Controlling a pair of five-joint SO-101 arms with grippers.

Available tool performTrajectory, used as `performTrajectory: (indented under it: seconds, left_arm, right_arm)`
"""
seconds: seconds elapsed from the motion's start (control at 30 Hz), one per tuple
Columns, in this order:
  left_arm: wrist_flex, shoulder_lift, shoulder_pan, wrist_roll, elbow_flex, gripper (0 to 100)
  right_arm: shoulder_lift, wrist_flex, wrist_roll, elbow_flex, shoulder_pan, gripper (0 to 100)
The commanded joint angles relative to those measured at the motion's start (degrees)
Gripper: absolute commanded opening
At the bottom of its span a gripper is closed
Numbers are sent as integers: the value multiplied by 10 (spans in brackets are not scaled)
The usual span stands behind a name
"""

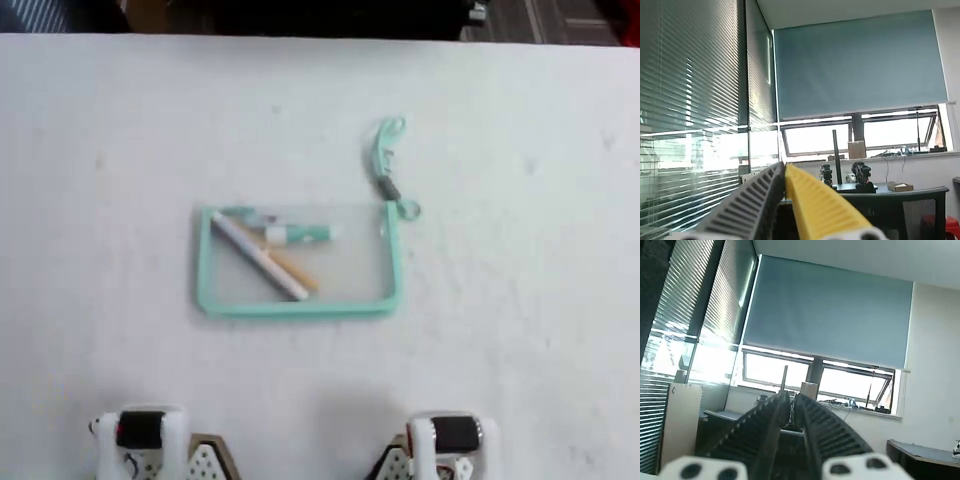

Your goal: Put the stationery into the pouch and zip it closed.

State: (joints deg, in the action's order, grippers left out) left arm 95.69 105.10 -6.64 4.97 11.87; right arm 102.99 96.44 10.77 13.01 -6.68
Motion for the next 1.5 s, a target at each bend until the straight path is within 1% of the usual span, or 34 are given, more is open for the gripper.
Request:
performTrajectory:
  seconds: [0.0,0.13,0.53,0.6,0.7,0.8,0.93,1.1,1.23,1.33,1.47]
  left_arm:
    - [3,-4,-5,1,38,23]
    - [3,-5,-6,1,43,23]
    - [-6,-7,-6,-1,28,23]
    - [-21,-7,-6,-8,3,23]
    - [-62,-7,-6,-40,-52,23]
    - [-86,-7,-5,-62,-77,23]
    - [-88,-7,-5,-81,-70,23]
    - [-88,-7,-5,-82,-77,23]
    - [-88,-7,-5,-82,-76,24]
    - [-88,-7,-5,-83,-76,24]
    - [-88,-7,-5,-83,-77,24]
  right_arm:
    - [1,4,-25,1,4,18]
    - [1,3,-52,1,4,18]
    - [0,4,-53,-2,0,18]
    - [0,4,-55,-2,0,18]
    - [-2,1,-56,-2,0,18]
    - [-2,-1,-57,-2,0,18]
    - [-2,-1,-57,-2,0,18]
    - [-2,-3,-57,-3,0,18]
    - [-3,-3,-87,-4,0,36]
    - [-3,-3,-93,-4,0,45]
    - [-3,-3,-88,-55,0,44]
